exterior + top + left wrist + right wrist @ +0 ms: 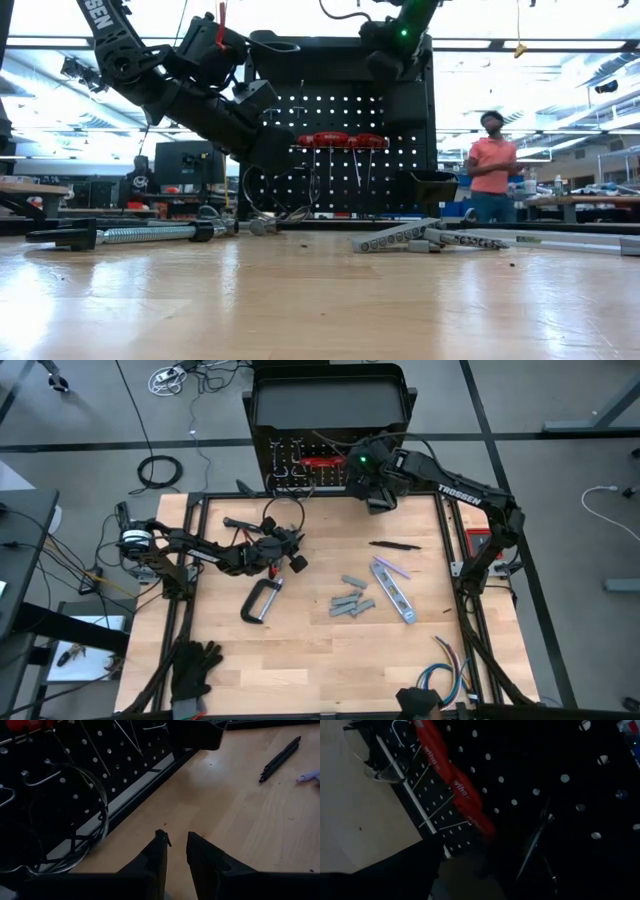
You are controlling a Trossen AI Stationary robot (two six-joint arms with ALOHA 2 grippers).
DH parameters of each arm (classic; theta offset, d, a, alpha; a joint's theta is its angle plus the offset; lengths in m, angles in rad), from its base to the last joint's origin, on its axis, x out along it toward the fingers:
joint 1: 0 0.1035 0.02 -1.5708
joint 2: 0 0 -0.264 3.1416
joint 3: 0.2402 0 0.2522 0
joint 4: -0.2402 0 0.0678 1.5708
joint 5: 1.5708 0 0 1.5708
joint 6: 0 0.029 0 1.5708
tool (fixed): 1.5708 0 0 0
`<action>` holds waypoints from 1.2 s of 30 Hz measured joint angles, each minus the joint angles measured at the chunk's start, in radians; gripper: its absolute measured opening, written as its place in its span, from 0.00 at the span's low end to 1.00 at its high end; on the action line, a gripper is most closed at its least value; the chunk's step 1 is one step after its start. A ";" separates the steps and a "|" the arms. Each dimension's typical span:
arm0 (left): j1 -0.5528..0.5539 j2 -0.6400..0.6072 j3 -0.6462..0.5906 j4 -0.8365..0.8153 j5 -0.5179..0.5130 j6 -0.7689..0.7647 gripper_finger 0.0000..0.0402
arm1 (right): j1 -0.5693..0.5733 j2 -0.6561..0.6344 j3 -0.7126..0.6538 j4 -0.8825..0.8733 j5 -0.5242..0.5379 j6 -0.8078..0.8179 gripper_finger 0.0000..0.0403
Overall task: Hang tools onto peg board
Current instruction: Unhang the left glasses
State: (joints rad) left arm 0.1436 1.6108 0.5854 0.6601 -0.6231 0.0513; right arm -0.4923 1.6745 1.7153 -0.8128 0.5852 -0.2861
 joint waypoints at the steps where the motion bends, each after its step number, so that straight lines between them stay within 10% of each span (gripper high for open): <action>1: 0.000 0.000 0.000 0.000 0.000 0.000 0.19 | 0.009 0.000 0.000 0.000 0.001 0.003 0.94; 14: -0.002 0.000 0.000 -0.001 0.008 0.012 0.19 | 0.080 -0.120 -0.067 -0.013 -0.102 0.062 0.86; 36: -0.003 0.000 0.000 0.017 0.027 -0.111 0.19 | 0.348 -0.721 -1.268 0.971 -0.009 0.265 0.76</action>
State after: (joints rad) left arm 0.1402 1.6108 0.5854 0.6773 -0.5961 -0.0600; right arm -0.1441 0.9535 0.4469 0.1577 0.5762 -0.0210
